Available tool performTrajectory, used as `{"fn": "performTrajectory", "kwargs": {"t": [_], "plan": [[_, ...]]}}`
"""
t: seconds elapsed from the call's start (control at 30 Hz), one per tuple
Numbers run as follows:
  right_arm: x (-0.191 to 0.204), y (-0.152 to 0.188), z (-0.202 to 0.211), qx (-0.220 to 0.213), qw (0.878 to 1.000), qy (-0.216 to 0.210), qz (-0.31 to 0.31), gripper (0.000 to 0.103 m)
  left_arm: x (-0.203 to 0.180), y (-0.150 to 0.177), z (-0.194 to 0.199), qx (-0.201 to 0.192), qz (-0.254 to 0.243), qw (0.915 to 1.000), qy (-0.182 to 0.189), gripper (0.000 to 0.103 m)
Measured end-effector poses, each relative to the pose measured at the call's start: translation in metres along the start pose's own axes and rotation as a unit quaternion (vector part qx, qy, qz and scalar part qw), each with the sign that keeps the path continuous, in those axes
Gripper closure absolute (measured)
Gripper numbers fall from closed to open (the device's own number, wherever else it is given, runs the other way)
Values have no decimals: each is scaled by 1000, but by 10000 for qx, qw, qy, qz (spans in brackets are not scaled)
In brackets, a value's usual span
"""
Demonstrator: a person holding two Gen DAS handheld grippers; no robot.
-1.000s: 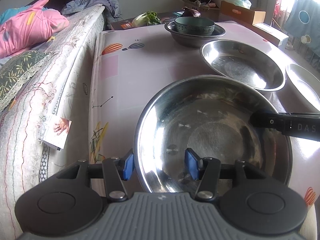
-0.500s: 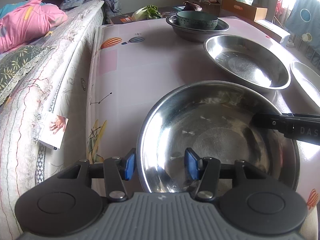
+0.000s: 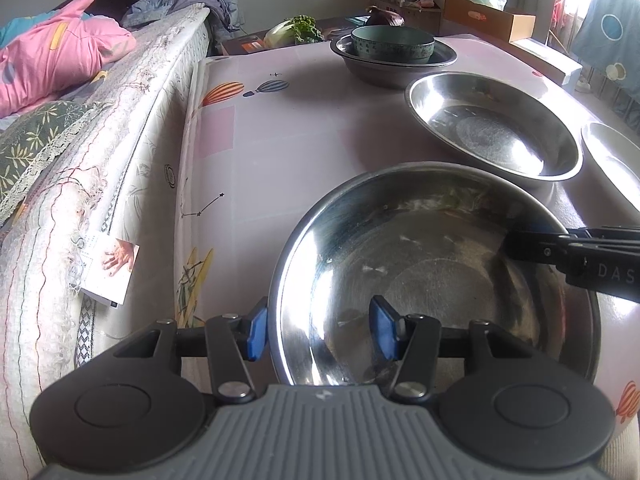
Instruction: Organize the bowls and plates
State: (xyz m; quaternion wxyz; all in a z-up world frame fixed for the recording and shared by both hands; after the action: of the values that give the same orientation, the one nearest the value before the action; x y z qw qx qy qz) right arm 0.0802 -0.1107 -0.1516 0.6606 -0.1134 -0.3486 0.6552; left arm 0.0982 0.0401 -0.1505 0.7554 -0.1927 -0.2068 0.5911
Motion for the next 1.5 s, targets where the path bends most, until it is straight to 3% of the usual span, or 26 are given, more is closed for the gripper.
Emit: {"fn": "performTrajectory", "kwargs": {"t": [1.5], "plan": [[8,-7,15,-134,9998,-62,94,82,3,-7,18,-175,33,9998,-118,50]]}}
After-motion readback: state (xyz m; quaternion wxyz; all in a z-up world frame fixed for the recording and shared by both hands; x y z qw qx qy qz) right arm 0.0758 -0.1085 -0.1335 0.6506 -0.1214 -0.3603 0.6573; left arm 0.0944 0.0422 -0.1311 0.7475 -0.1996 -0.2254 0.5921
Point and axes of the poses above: each gripper's, at about its wrist camera, not at the fingertips, and z roughly against the way its jaws point, x to its left, y to its underside, the point moved 10 cm from there along -z, roughly the way its jaws point, and after that the axes turned 2 degrees about x, right-handed, at the moved point
